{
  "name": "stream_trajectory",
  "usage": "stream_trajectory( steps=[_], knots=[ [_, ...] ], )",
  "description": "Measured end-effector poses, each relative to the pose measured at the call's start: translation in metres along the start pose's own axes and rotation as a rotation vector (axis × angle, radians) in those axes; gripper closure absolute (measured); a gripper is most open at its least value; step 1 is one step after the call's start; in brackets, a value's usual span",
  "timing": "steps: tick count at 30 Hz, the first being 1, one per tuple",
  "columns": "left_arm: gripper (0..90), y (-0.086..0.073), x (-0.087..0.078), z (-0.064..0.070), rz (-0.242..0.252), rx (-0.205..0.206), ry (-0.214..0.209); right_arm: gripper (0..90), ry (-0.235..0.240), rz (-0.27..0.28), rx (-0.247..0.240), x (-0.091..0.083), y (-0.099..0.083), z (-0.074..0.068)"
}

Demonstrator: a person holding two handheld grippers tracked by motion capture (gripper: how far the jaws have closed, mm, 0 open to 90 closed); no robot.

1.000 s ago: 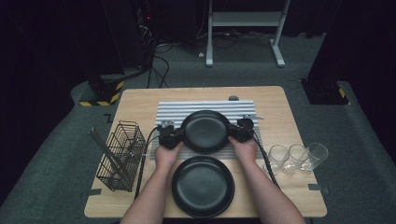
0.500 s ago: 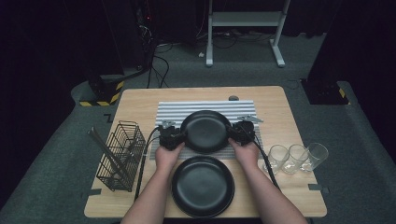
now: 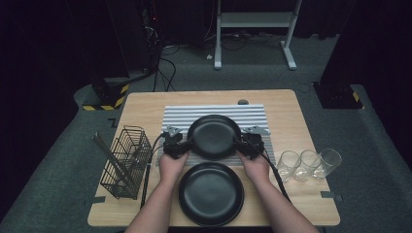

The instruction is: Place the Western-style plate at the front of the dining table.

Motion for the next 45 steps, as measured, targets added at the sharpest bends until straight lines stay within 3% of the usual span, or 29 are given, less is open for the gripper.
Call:
stream_trajectory(
  steps=[6, 21, 28, 39, 45],
  knots=[
    [41.8, -0.005, -0.006, 0.000, -0.014, 0.004, 0.006, 58.0, -0.004, 0.010, -0.028, -0.009, -0.005, -0.003],
    [40.1, -0.012, -0.035, 0.004, -0.015, 0.030, -0.008, 59.1, 0.012, 0.018, -0.081, -0.032, -0.017, -0.014],
    [38.9, -0.023, -0.045, 0.005, -0.014, 0.048, -0.007, 60.0, 0.030, 0.019, -0.112, -0.041, -0.027, -0.020],
    [38.4, -0.043, -0.061, -0.002, -0.010, 0.085, 0.030, 58.3, 0.041, -0.006, -0.120, -0.052, -0.043, -0.024],
    [38.2, -0.049, -0.070, 0.000, -0.009, 0.097, 0.017, 58.4, 0.040, -0.019, -0.135, -0.059, -0.050, -0.025]
  ],
)
Point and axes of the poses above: each handheld gripper's, and its own axes: x roughly forward along the jaws, y roughly out of its top, z roughly to its right, the point moved 10 cm from there along x, roughly forward along the jaws, and after that the axes turned 4 degrees about y, right-handed, at the moved point
